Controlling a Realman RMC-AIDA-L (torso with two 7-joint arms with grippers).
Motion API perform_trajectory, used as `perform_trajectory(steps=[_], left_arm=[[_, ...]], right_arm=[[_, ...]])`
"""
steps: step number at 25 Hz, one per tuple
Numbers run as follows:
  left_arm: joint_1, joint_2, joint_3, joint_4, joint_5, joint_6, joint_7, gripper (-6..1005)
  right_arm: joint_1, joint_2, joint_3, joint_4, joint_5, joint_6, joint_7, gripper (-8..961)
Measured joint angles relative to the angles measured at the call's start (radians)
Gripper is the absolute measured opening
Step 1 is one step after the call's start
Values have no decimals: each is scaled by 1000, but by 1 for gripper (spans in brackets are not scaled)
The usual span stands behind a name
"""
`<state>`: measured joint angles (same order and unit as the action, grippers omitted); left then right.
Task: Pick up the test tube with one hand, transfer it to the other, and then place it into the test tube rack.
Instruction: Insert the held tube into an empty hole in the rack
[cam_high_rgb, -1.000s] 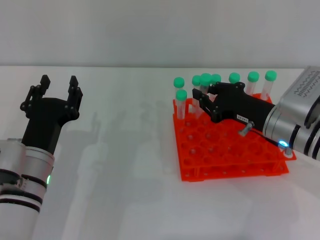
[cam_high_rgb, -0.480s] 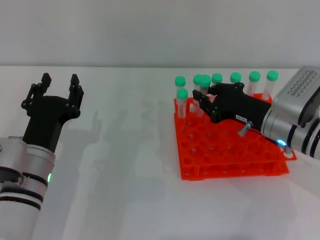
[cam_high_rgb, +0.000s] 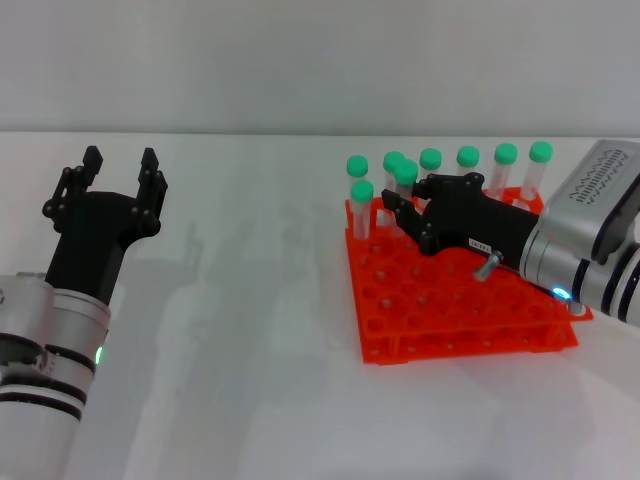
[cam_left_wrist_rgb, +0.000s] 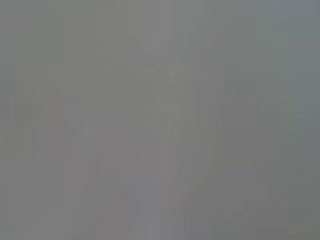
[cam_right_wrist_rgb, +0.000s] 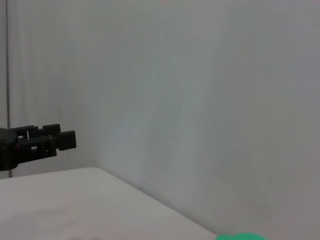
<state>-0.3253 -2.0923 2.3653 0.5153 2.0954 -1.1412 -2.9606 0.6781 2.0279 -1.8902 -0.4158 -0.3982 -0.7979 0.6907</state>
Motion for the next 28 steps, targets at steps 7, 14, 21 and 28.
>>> perform_trajectory(steps=[7, 14, 21, 28], left_arm=[[0, 0, 0, 0, 0, 0, 0, 605], [0, 0, 0, 0, 0, 0, 0, 605], [1, 0, 0, 0, 0, 0, 0, 609], [3, 0, 0, 0, 0, 0, -3, 617]], right_arm=[[-4, 0, 0, 0, -1, -11, -1, 202], [-11, 0, -1, -8, -2, -17, -2, 204], [-12, 0, -1, -5, -1, -36, -2, 301], [-19, 0, 5, -9, 15, -52, -2, 560]])
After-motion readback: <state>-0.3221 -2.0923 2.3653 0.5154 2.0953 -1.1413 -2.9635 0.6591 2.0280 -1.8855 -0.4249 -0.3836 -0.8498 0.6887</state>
